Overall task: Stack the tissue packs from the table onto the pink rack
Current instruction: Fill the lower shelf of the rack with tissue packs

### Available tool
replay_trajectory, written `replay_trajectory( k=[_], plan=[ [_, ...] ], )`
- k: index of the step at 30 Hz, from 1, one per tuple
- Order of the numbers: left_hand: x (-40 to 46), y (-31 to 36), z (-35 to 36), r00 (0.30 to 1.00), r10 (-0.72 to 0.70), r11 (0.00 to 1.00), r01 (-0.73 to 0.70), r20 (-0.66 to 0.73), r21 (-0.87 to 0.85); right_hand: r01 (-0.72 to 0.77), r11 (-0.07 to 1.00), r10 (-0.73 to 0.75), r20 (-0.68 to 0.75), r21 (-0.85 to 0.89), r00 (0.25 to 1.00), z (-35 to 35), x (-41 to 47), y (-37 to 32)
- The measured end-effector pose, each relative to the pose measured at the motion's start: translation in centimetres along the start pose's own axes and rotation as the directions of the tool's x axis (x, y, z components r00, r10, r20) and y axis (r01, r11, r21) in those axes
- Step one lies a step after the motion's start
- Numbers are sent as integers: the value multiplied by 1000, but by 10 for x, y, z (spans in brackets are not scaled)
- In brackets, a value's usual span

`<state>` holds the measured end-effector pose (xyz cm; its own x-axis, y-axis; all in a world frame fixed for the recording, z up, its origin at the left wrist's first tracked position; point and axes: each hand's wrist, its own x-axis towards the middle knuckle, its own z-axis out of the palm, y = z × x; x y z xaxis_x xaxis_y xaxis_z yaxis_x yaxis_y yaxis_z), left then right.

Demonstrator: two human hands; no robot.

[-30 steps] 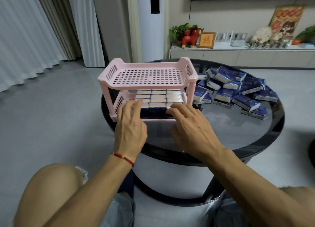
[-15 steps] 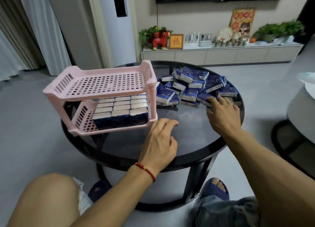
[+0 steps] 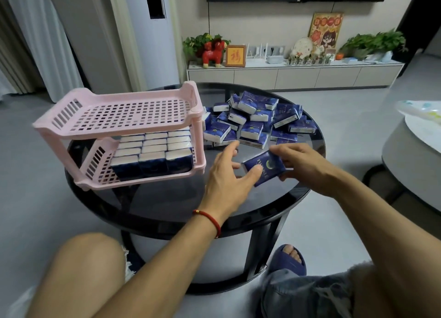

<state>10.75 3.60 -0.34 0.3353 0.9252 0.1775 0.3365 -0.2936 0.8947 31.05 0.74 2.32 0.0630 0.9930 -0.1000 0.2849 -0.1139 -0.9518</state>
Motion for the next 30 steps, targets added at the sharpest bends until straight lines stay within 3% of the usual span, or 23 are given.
replay_trajectory(
  k=[2, 4, 6, 8, 9, 10, 12, 14, 18, 20, 24, 26, 30],
  plan=[
    [2, -1, 1, 998, -62, 997, 63, 8, -43, 12, 999, -8, 82, -52, 997, 5, 0, 1],
    [2, -3, 0, 994, -109, 988, 110, 9, -110, 25, 993, -21, 39, -113, 999, 8, 5, 2],
    [2, -7, -3, 989, -147, 975, 142, -21, -169, 22, 946, -98, -221, -324, 970, 0, 17, 10],
    [2, -11, -6, 980, -189, 961, 172, -63, -215, -116, 812, -225, -491, -572, 842, -16, 30, 25],
    [3, -13, -7, 975, -210, 954, 186, -79, -236, -199, 757, -237, -545, -623, 804, -22, 35, 34],
    [4, -15, -8, 969, -228, 946, 199, -91, -257, -268, 702, -205, -548, -659, 811, -25, 38, 41],
    [6, -18, -10, 962, -251, 934, 213, -104, -288, -326, 604, -100, -476, -727, 874, -21, 41, 50],
    [5, -19, -12, 958, -265, 924, 220, -111, -312, -316, 564, -99, -442, -763, 892, -14, 42, 51],
    [4, -20, -13, 952, -293, 915, 252, -91, -316, -253, 627, -182, -454, -737, 872, -5, 41, 43],
    [4, -20, -13, 950, -302, 911, 263, -80, -317, -212, 669, -162, -419, -712, 894, -3, 39, 39],
    [5, -21, -16, 954, -290, 920, 257, -72, -294, -176, 633, -80, -290, -754, 954, -6, 31, 33],
    [4, -23, -20, 965, -253, 941, 228, -72, -249, -140, 678, -59, -243, -721, 968, -5, 24, 25],
    [0, -24, -29, 970, -241, 934, 221, -38, -282, 133, 795, -199, -48, -591, 979, 4, 4, 1]
  ],
)
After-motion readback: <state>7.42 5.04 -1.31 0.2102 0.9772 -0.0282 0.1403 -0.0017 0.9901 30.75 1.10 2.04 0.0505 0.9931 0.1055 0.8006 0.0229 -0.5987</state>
